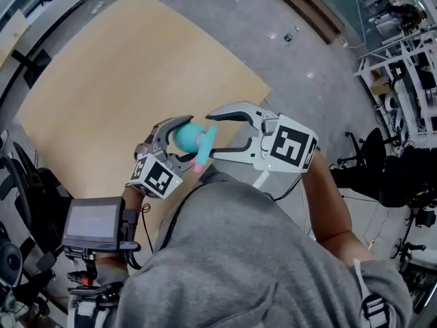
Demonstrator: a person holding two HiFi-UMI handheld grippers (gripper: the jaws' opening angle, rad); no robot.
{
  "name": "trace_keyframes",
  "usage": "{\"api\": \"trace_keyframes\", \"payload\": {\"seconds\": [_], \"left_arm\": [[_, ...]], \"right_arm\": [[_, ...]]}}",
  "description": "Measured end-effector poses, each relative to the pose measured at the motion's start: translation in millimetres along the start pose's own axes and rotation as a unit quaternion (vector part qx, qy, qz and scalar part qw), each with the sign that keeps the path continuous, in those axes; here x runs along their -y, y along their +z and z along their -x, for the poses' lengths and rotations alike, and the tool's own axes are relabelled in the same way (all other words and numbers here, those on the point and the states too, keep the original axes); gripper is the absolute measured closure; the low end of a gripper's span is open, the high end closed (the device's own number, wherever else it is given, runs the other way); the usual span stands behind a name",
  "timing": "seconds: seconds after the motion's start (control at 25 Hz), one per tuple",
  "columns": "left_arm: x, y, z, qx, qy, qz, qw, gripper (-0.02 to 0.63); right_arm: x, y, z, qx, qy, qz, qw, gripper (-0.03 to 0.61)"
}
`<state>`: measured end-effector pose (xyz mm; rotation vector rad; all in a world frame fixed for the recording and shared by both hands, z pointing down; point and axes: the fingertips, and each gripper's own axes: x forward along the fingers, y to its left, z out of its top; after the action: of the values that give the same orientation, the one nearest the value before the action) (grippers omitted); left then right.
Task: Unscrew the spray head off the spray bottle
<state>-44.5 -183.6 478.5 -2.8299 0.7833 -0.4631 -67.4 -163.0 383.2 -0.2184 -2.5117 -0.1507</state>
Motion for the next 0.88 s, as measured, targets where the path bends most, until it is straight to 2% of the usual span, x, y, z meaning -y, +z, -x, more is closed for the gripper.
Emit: {"api": "trace_keyframes", "payload": {"seconds": [0.08, 0.16, 0.24, 0.36, 0.44, 0.48, 0.56, 0.64, 0.68, 0.76, 0.84, 0.88], "left_arm": [[-13, -6, -4, -0.01, 0.042, -0.009, 0.999, 0.227], [-34, -16, -2, -0.024, 0.099, -0.008, 0.9948, 0.227], [-54, -22, 2, -0.031, 0.16, 0.007, 0.9866, 0.226], [-68, -20, -4, -0.031, 0.228, 0.028, 0.9728, 0.227], [-73, -16, -6, -0.021, 0.259, 0.051, 0.9642, 0.227], [-74, -14, -7, -0.015, 0.269, 0.061, 0.9612, 0.227], [-73, -6, -11, -0.009, 0.27, 0.063, 0.9607, 0.227], [-71, 1, -13, -0.011, 0.263, 0.048, 0.9635, 0.227], [-71, 2, -11, -0.011, 0.262, 0.044, 0.9641, 0.225], [-74, 4, -4, -0.005, 0.259, 0.042, 0.9649, 0.227], [-74, 6, 3, -0.006, 0.252, 0.031, 0.9673, 0.227], [-72, 6, 5, -0.006, 0.242, 0.024, 0.97, 0.227]], "right_arm": [[4, -7, 15, 0.052, -0.04, -0.092, 0.994, 0.315], [8, -7, 25, 0.116, -0.054, -0.179, 0.976, 0.313], [13, 0, 32, 0.178, -0.046, -0.233, 0.955, 0.311], [31, 11, 49, 0.243, -0.077, -0.263, 0.931, 0.31], [42, 26, 51, 0.262, -0.101, -0.244, 0.928, 0.308], [43, 35, 47, 0.261, -0.099, -0.227, 0.933, 0.308], [37, 46, 32, 0.22, -0.086, -0.177, 0.955, 0.308], [31, 36, 12, 0.12, -0.094, -0.106, 0.983, 0.308], [32, 25, 3, 0.06, -0.108, -0.073, 0.99, 0.308], [38, 6, -10, -0.033, -0.135, -0.028, 0.99, 0.31], [39, 0, -16, -0.063, -0.14, -0.014, 0.988, 0.323], [37, 3, -16, -0.06, -0.137, -0.017, 0.989, 0.399]]}}
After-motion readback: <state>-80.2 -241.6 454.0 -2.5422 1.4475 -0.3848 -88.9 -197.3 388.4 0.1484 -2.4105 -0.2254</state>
